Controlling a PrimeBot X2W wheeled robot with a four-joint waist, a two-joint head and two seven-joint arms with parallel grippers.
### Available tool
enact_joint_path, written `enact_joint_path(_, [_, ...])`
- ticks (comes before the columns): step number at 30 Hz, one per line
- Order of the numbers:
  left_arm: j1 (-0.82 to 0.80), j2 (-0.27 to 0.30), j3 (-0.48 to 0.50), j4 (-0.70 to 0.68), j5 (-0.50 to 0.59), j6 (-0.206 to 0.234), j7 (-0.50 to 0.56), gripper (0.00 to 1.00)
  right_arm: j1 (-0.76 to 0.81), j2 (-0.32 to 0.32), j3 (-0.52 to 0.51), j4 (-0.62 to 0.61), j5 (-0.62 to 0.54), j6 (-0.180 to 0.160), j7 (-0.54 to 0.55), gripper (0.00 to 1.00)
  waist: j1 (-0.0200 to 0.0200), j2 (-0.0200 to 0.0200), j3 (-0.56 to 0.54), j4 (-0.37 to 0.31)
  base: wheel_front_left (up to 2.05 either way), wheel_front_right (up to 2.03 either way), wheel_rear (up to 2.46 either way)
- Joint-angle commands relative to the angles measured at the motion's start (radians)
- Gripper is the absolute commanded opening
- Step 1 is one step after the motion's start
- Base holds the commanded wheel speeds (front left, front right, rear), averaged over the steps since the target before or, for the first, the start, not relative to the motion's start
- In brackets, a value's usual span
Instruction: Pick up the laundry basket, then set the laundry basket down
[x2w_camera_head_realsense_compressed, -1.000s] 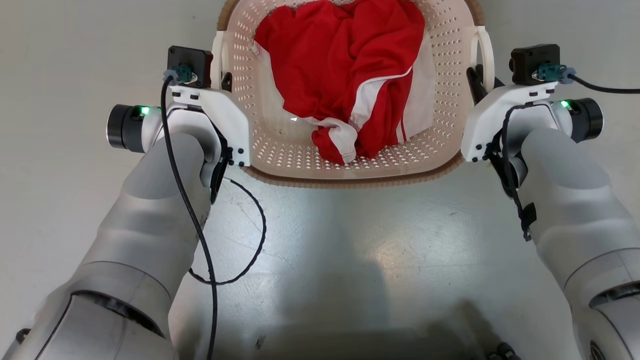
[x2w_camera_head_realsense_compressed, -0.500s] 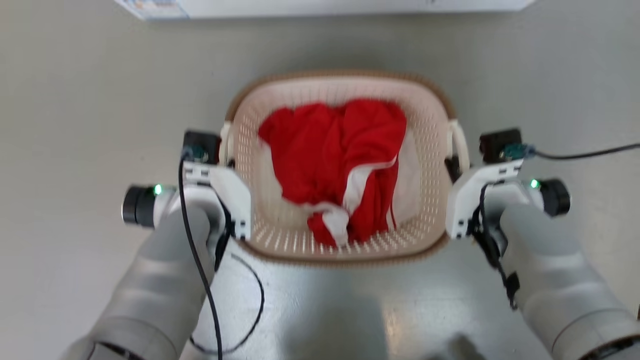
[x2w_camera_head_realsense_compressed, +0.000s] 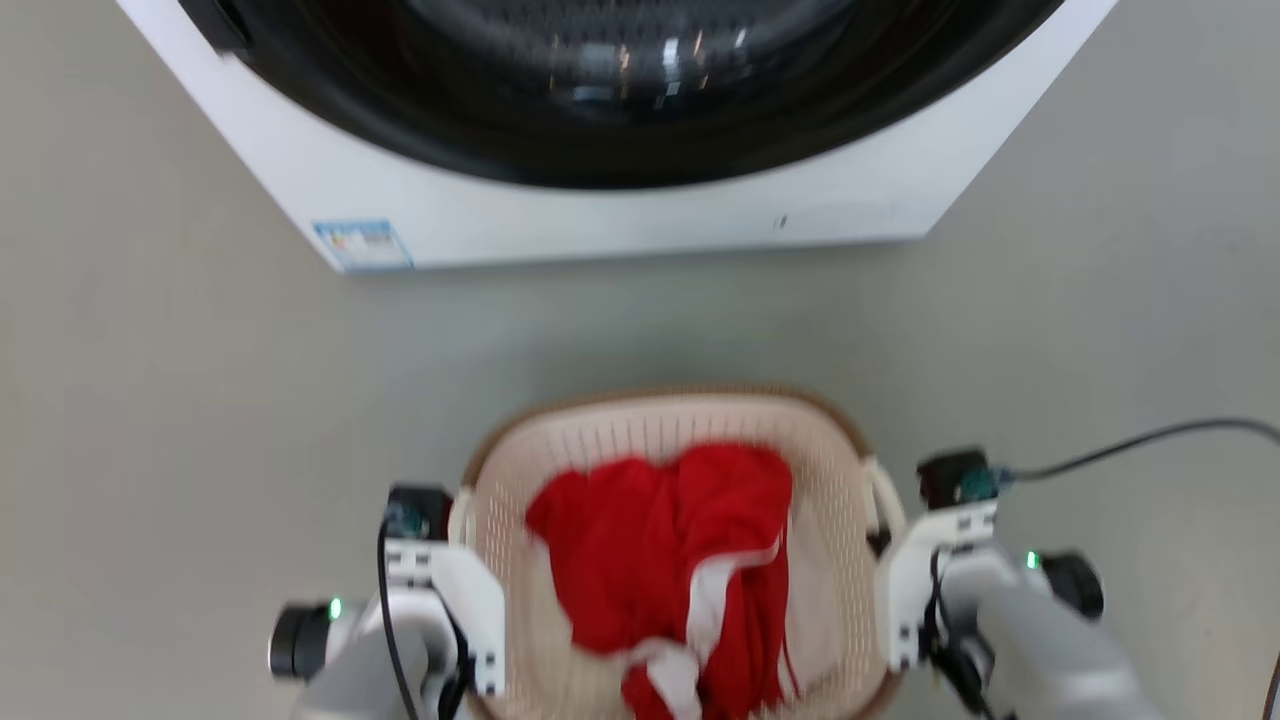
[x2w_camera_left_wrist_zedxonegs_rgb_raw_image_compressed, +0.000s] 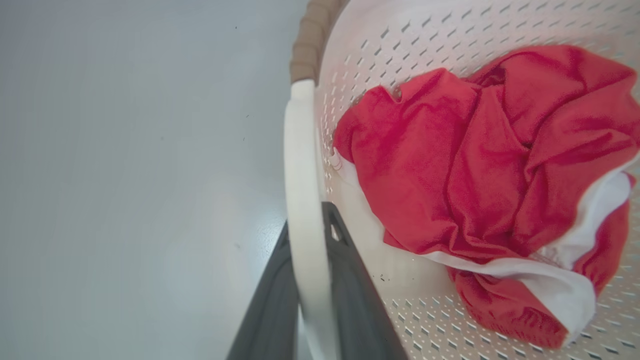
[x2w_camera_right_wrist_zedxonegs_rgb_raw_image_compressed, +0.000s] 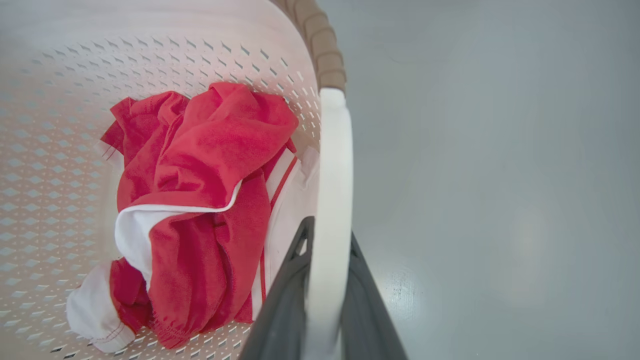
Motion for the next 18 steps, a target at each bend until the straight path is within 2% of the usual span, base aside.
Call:
enact_joint_path(1, [0.033, 0.018, 0.01, -0.013, -0.012, 0.005, -0.008, 0.0, 0.051, 0.015, 0.038, -0.017, 0.009, 0.007, 0.009, 0.0, 0.0, 0.0, -0.118, -0.027, 0.0, 0.0, 0.0])
enact_joint_path(13, [0.236, 0.018, -0.046, -0.049, -0.068, 0.018, 0.035, 0.0, 0.231, 0.015, 0.153, -0.042, 0.114, 0.007, 0.09, 0.0, 0.0, 0.0, -0.352, -0.082, 0.0, 0.0, 0.0])
enact_joint_path(18, [0.281, 0.018, -0.077, -0.088, -0.093, 0.026, 0.059, 0.0, 0.251, 0.015, 0.175, -0.036, 0.134, 0.007, 0.113, 0.0, 0.0, 0.0, -0.398, -0.09, 0.0, 0.0, 0.0])
